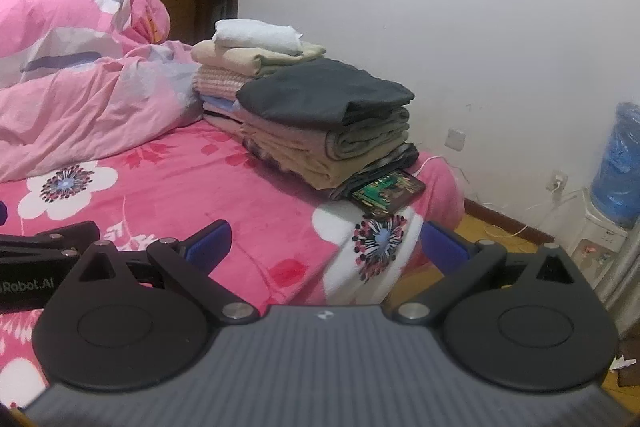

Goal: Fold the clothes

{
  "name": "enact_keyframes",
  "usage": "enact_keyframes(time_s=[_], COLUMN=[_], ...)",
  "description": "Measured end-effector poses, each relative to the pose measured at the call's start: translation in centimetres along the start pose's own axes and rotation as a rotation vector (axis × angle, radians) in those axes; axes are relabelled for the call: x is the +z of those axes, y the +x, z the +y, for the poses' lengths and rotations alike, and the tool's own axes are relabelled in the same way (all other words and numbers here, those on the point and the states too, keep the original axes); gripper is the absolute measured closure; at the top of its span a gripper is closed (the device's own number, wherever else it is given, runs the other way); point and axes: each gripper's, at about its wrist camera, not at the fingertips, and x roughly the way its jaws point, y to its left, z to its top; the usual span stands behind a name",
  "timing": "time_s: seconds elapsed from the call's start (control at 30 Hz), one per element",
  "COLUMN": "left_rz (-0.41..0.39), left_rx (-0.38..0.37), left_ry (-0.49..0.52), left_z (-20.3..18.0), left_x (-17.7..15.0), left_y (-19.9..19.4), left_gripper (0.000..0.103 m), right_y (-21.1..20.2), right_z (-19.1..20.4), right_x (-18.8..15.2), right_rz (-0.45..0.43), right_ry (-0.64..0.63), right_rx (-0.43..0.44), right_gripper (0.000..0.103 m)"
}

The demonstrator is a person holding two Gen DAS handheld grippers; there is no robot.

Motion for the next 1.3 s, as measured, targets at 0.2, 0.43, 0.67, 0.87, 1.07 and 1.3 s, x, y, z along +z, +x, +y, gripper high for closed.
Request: enact_keyframes(time_s=[0.2, 0.43, 0.67, 0.87, 1.07, 1.3], left_rz=[0.007, 0.008, 0.006, 0.009, 0.012, 0.020], left_rx=[-0.020, -0.020, -0.024, -0.029, -0.034, -0.034], left_ry=[-0.010, -0.019, -0.008, -0.002, 0.007, 0.006], left_z=[-0.2, -0.5, -0.8, -1.2, -1.5, -1.7], left_x=[0.1, 0.2, 0.1, 0.0, -0.1, -0.2], left_y=[-0.2, -0.3, -0.4, -0.3, -0.1, 0.2], left_gripper=[0.000, 0.000, 0.000, 0.000, 0.000, 0.000], right_y=[-0.4, -0.5, -0.6, -0.6, -0.3, 0.0], right_z=[-0.5, -0.9, -0.9, -1.1, -1.3, -1.3], right_x=[-0.1, -0.2, -0.3, -0.4, -0.5, -0.6], right_rz=[0.005, 0.005, 0.007, 0.006, 0.017, 0.026], right_ry=[0.014, 0.022, 0.020, 0.029, 0.037, 0.042], right_rx=[-0.007, -0.008, -0.009, -0.017, -0.021, -0.023], right_gripper=[0.001, 0.001, 0.001, 0.001, 0.001, 0.001])
